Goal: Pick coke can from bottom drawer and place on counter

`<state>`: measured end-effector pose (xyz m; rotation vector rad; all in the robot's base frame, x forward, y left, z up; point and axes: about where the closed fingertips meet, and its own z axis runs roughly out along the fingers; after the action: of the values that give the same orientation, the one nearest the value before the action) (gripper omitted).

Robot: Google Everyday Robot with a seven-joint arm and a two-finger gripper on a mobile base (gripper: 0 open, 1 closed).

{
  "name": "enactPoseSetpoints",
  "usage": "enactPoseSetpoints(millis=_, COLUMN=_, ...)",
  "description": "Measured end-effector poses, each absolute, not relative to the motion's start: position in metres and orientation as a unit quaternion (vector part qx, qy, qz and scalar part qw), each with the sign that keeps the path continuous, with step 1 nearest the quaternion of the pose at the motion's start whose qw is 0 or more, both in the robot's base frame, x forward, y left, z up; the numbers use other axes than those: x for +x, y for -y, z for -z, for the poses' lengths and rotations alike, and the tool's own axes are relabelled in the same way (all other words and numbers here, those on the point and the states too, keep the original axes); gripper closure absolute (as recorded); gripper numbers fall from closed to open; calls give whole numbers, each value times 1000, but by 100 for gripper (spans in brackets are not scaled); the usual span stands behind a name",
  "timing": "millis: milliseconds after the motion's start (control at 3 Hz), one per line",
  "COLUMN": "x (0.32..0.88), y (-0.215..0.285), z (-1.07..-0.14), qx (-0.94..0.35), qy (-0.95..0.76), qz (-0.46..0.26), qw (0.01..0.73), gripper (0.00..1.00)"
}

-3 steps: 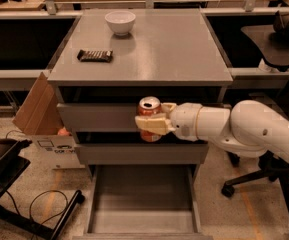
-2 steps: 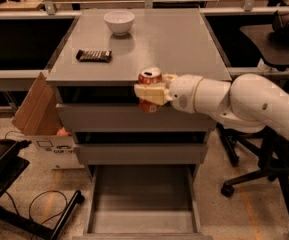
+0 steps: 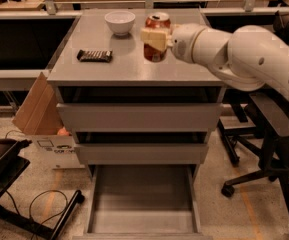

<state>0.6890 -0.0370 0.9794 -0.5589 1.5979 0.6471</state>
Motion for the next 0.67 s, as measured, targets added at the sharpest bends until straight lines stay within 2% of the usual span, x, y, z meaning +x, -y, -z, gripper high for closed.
enactPoseSetpoints(millis=667, x=752, y=71, z=-1016, qx=-194, qy=-704, qz=-193, qw=655, gripper=100)
